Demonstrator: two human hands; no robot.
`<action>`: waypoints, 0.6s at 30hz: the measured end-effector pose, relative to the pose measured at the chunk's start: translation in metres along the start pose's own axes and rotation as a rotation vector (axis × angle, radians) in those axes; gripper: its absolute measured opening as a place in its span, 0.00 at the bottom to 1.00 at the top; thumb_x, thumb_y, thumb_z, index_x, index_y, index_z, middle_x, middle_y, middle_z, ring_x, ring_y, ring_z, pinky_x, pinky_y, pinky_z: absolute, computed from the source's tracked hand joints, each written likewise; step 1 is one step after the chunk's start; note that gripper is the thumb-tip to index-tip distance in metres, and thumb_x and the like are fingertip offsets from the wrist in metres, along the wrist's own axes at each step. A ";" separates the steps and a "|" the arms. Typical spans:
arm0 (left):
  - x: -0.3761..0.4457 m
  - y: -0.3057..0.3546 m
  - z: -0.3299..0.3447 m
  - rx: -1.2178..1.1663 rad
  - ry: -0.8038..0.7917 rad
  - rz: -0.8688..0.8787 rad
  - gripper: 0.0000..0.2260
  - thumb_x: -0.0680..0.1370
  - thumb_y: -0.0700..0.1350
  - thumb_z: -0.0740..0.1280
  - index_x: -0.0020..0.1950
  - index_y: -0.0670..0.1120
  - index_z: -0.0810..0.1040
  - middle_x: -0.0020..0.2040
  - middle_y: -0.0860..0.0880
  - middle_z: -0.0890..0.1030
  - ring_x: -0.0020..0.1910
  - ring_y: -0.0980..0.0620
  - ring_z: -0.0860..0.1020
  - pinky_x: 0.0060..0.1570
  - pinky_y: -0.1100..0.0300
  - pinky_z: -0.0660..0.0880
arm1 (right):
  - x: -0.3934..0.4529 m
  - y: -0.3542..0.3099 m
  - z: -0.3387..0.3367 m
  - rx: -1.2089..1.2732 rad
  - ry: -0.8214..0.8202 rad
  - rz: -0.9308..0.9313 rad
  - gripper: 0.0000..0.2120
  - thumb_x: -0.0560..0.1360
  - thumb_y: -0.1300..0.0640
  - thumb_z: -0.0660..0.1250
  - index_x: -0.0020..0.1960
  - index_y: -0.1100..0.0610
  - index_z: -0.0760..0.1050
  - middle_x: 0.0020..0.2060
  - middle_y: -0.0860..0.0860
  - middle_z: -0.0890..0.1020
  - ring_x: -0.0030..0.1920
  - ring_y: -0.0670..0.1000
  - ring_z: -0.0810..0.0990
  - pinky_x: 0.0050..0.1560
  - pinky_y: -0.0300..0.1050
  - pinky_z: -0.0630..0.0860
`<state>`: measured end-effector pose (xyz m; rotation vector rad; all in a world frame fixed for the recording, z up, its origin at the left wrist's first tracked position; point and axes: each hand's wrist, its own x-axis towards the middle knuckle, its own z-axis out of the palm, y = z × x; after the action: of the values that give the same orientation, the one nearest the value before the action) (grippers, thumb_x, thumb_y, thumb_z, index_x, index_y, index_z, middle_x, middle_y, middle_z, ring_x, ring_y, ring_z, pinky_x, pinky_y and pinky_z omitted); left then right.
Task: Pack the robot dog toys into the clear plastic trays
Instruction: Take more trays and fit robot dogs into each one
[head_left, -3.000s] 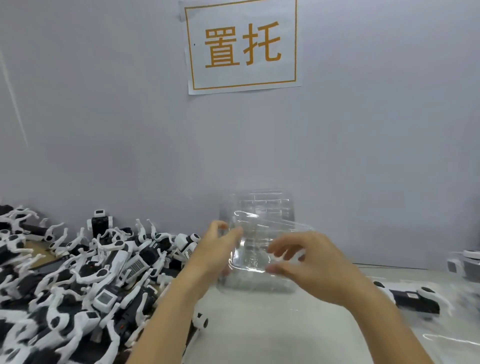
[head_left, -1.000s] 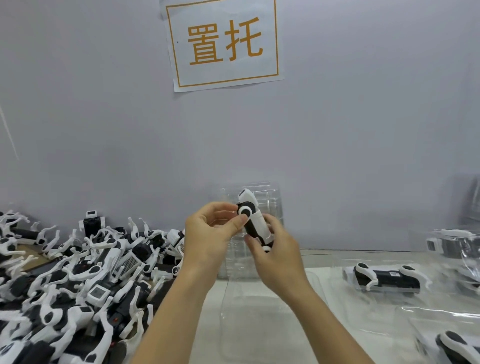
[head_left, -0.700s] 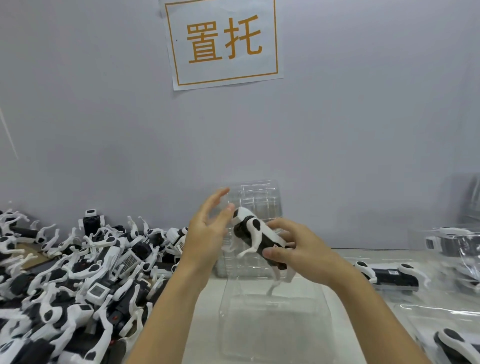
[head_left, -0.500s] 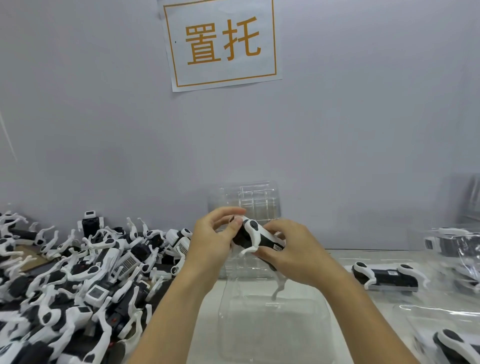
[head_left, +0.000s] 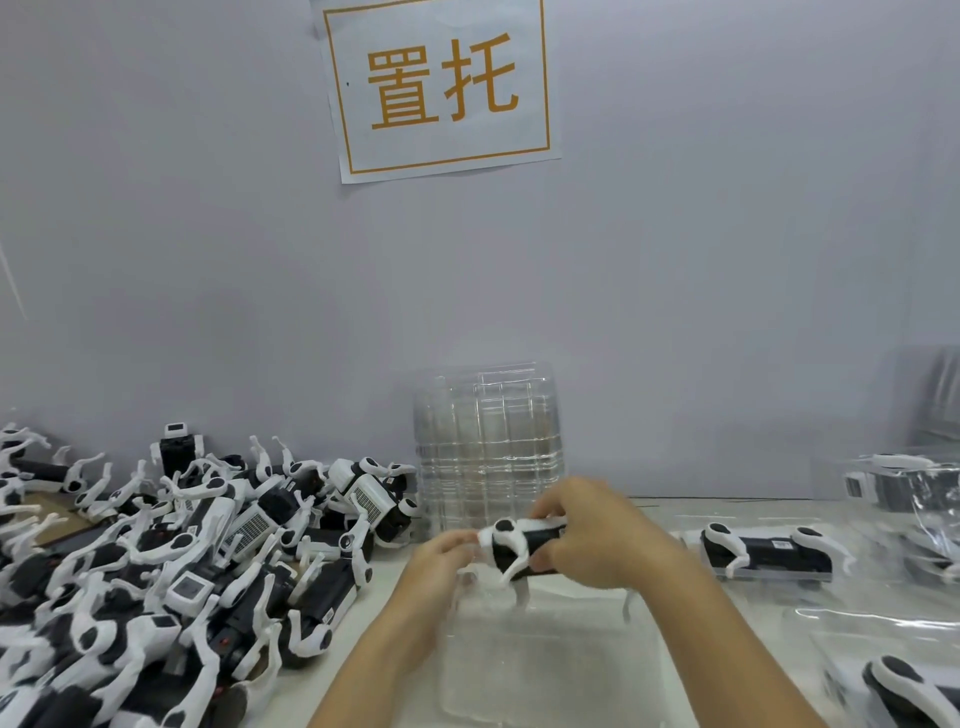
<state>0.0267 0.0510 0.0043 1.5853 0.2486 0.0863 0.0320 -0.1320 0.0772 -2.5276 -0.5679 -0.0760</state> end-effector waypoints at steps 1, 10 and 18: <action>0.001 0.000 -0.001 -0.012 -0.001 0.001 0.10 0.79 0.35 0.64 0.51 0.44 0.84 0.47 0.45 0.85 0.45 0.47 0.80 0.45 0.55 0.78 | 0.002 -0.003 0.006 -0.049 -0.002 0.003 0.07 0.68 0.54 0.75 0.46 0.50 0.82 0.42 0.45 0.82 0.44 0.48 0.81 0.42 0.43 0.79; 0.000 0.000 -0.006 -0.047 0.079 0.046 0.08 0.79 0.43 0.66 0.44 0.48 0.85 0.46 0.49 0.85 0.49 0.48 0.82 0.44 0.56 0.75 | 0.003 0.007 0.041 0.129 -0.028 0.018 0.09 0.70 0.54 0.75 0.46 0.47 0.77 0.46 0.47 0.80 0.44 0.49 0.79 0.47 0.44 0.78; 0.001 0.001 -0.008 0.171 0.068 0.062 0.12 0.78 0.35 0.64 0.54 0.49 0.80 0.53 0.48 0.83 0.53 0.51 0.81 0.54 0.53 0.78 | 0.003 0.000 0.048 -0.038 -0.016 -0.004 0.06 0.70 0.52 0.75 0.43 0.53 0.82 0.40 0.50 0.83 0.41 0.53 0.80 0.38 0.45 0.75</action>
<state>0.0265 0.0588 0.0055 1.7628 0.2656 0.1716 0.0313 -0.1057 0.0371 -2.5662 -0.5829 -0.0688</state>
